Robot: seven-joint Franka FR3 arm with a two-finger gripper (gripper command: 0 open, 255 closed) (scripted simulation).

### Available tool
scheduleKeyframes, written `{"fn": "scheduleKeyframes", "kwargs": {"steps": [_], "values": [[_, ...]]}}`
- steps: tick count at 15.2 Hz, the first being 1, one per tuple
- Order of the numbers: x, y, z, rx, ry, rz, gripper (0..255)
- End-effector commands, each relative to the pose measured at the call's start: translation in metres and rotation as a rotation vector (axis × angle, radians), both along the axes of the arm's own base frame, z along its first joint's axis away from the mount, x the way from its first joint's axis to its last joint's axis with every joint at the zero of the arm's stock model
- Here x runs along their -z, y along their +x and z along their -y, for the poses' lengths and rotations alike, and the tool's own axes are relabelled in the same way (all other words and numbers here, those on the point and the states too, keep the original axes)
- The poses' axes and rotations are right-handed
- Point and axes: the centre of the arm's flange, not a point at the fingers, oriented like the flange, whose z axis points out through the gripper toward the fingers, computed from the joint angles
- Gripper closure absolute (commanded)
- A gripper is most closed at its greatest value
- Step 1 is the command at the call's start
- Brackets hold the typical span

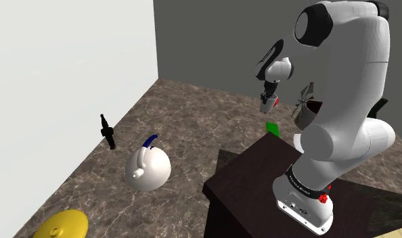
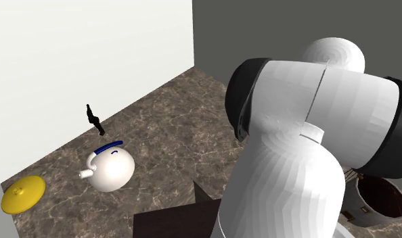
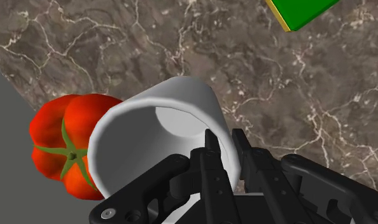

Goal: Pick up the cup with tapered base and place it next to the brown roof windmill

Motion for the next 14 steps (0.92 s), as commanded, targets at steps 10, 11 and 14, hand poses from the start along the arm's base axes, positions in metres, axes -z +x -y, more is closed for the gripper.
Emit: {"fn": "scheduleKeyframes", "kwargs": {"steps": [10, 11, 14], "values": [[0.002, 0.0, 0.0, 0.0, -0.001, 0.001, 0], [0.002, 0.0, 0.0, 0.0, -0.001, 0.001, 0], [-0.011, 0.001, -0.001, 0.0, -0.001, 0.001, 0]]}}
